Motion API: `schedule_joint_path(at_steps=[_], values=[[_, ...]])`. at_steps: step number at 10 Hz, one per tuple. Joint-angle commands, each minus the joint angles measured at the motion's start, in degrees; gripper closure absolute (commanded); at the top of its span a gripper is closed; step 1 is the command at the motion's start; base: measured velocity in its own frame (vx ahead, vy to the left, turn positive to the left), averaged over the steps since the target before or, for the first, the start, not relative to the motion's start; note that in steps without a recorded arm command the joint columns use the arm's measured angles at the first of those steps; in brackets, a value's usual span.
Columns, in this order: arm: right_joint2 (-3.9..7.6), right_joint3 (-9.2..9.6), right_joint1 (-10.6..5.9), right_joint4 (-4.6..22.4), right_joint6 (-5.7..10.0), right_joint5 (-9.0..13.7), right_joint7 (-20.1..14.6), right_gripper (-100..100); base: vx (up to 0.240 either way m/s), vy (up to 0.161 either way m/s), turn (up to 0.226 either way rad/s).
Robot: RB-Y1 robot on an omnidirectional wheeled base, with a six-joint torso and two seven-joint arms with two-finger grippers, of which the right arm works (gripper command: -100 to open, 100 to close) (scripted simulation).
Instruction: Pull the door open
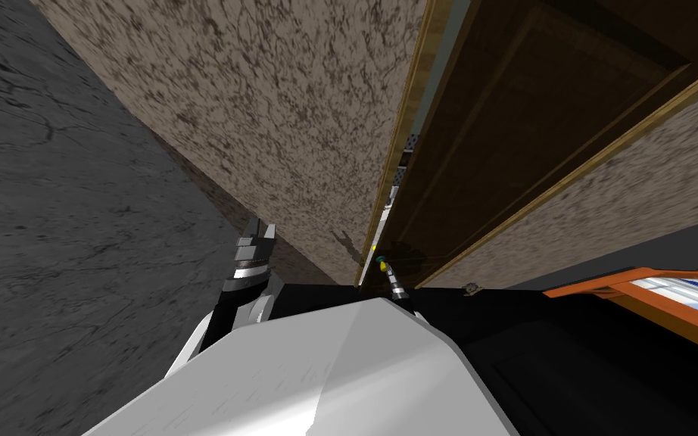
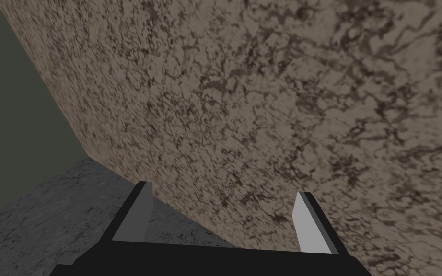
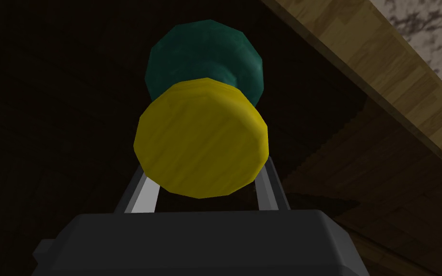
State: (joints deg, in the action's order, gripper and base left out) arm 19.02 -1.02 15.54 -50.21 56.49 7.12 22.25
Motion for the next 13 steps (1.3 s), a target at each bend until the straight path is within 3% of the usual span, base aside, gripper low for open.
schedule_joint_path(at_steps=[1,2,3,12,13], values=[[-1.21,1.62,0.01,0.7,0.32,-0.6,-0.4,100,-0.006,0.003,0.002],[-1.21,1.62,0.01,0.7,0.32,-0.6,-0.4,100,0.000,0.000,0.000],[-1.03,2.26,-0.36,0.9,0.28,0.0,-2.7,100,-0.006,0.000,-0.014],[-1.03,2.26,-0.36,0.9,0.28,0.0,-2.7,100,-0.004,-0.002,0.002],[0.40,0.97,-1.02,1.2,0.42,1.2,-4.7,100,-0.036,-0.019,0.011]])
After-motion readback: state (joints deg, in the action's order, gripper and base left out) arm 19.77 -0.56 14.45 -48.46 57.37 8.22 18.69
